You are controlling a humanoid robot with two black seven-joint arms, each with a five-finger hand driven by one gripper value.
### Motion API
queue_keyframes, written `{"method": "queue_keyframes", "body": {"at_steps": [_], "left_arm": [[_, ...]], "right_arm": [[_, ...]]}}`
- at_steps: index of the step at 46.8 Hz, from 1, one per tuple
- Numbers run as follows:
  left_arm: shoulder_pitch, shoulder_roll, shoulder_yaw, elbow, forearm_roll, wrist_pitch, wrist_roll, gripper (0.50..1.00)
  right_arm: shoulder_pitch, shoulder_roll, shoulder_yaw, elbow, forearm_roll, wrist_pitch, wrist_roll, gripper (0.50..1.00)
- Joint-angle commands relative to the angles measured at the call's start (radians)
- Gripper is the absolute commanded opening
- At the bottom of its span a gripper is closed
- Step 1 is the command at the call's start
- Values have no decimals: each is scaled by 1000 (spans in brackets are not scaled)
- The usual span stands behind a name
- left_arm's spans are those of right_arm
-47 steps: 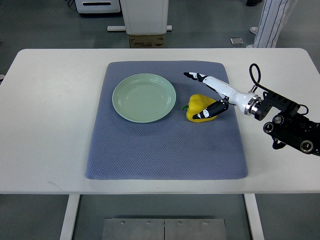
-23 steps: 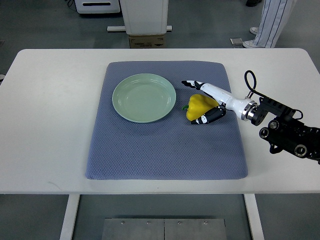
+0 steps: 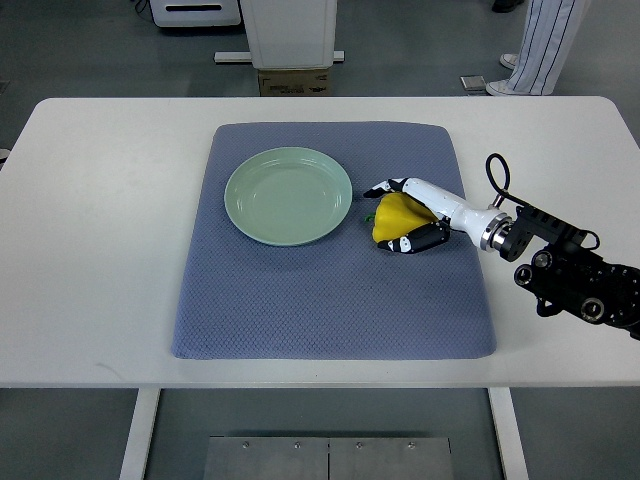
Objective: Place yellow pepper on plate with right hand
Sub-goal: 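Close the right hand's fingers around the yellow pepper, then lift the pepper with the right hand and carry it onto the green plate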
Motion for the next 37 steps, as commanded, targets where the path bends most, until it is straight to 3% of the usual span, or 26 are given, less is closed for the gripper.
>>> {"method": "queue_keyframes", "body": {"at_steps": [1, 2, 27, 37], "left_arm": [[0, 0, 0, 0, -1, 0, -1, 1000], [0, 0, 0, 0, -1, 0, -1, 1000], [0, 0, 0, 0, -1, 0, -1, 1000], [0, 0, 0, -1, 0, 0, -1, 1000]], "right_arm": [[-1, 7, 0, -10, 0, 0, 0, 540], [-1, 9, 0, -15, 0, 0, 0, 500], [72, 52, 66, -27, 12, -15, -13, 500], [126, 127, 86, -27, 20, -17, -57, 500]]}}
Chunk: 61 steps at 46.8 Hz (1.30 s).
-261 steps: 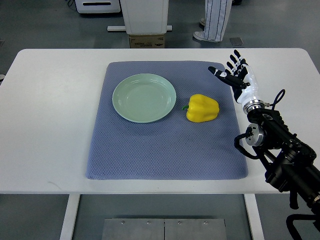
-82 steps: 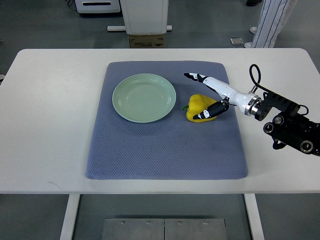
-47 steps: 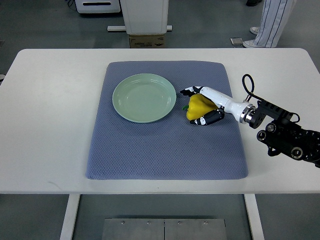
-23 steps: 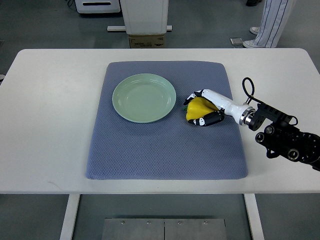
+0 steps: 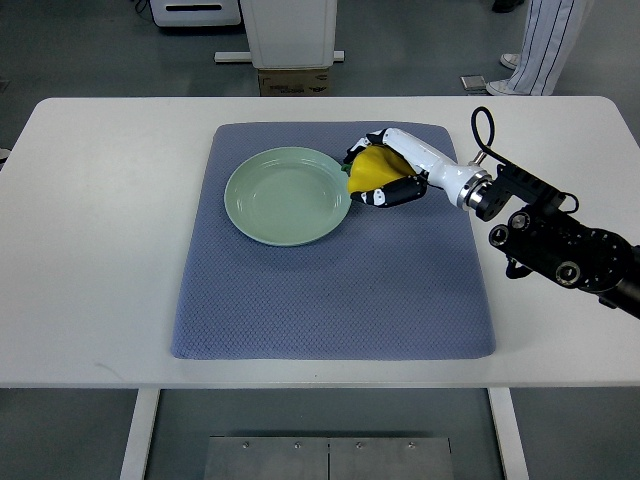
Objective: Place yellow pepper on plate with right hand
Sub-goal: 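Lift the pepper with the right hand and carry it onto the green plate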
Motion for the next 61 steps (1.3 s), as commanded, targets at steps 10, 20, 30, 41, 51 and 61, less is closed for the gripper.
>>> {"method": "queue_keyframes", "body": {"at_steps": [10, 20, 30, 41, 51, 61], "left_arm": [[0, 0, 0, 1, 1, 0, -1, 1000], [-2, 0, 0, 0, 1, 0, -1, 1000], [0, 0, 0, 0, 1, 0, 0, 1000], [0, 0, 0, -1, -1, 0, -1, 1000], [0, 0, 0, -1, 1, 0, 0, 1000], [0, 0, 0, -1, -1, 0, -1, 1000]], "right_arm": [[60, 158, 8, -42, 38, -13, -70, 500], [77, 180, 8, -131, 51, -18, -101, 500], [74, 180, 3, -137, 69, -18, -134, 500], [73, 180, -3, -105, 74, -15, -124, 500], [64, 180, -41, -25, 74, -15, -128, 500], [53, 180, -64, -17, 72, -17, -120, 500]]}}
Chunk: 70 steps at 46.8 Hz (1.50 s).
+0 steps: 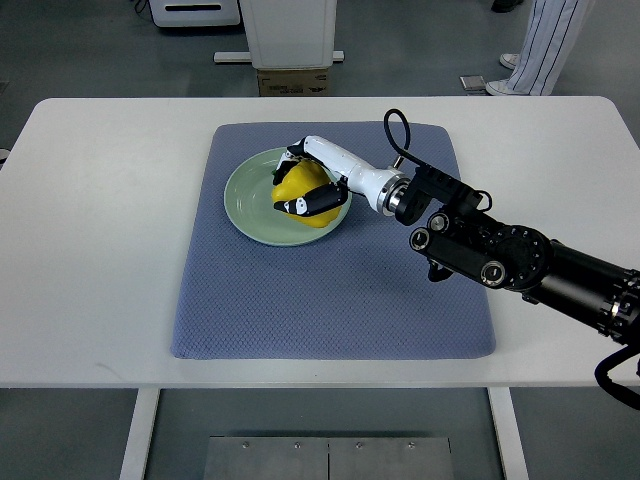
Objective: Place yellow pepper on plate with right hand
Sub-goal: 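Lift the pepper with the right hand and carry it onto the green plate, then open the right hand to release the pepper on the plate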
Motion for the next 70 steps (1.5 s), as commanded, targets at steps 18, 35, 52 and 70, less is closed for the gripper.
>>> {"method": "queue_keyframes", "body": {"at_steps": [18, 35, 52, 70], "left_arm": [[0, 0, 0, -1, 1, 0, 1, 1000], [0, 0, 0, -1, 1, 0, 1, 1000], [0, 0, 0, 1, 1, 0, 1, 1000], [0, 0, 0, 1, -1, 0, 1, 1000]], "right_arm": [[-2, 0, 9, -10, 19, -3, -4, 859], [-6, 0, 41, -9, 44, -9, -1, 987], [-66, 0, 212, -16, 97, -46, -9, 989], [-201, 0, 457, -16, 125, -47, -12, 989]]}}
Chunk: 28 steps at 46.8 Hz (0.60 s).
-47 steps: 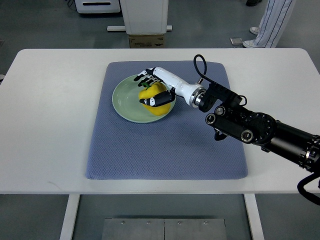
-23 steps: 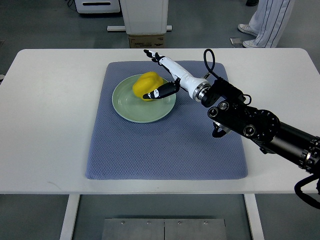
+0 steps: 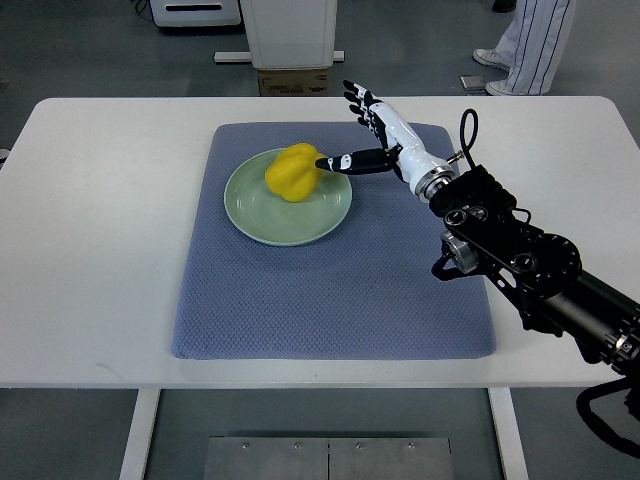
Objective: Place yellow pepper on plate with right hand
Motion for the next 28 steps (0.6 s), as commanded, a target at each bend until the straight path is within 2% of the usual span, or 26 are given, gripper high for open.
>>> {"method": "queue_keyframes", "body": {"at_steps": [1, 19, 28], "left_arm": [[0, 0, 0, 1, -1, 0, 1, 1000], [0, 0, 0, -1, -1, 0, 0, 1000], [0, 0, 0, 1, 0, 0, 0, 1000]], "right_arm": [[-26, 0, 51, -1, 7, 0, 0, 989], [-100, 0, 275, 2, 8, -1, -45, 989], [-110, 0, 375, 10, 72, -18, -127, 998]]}}
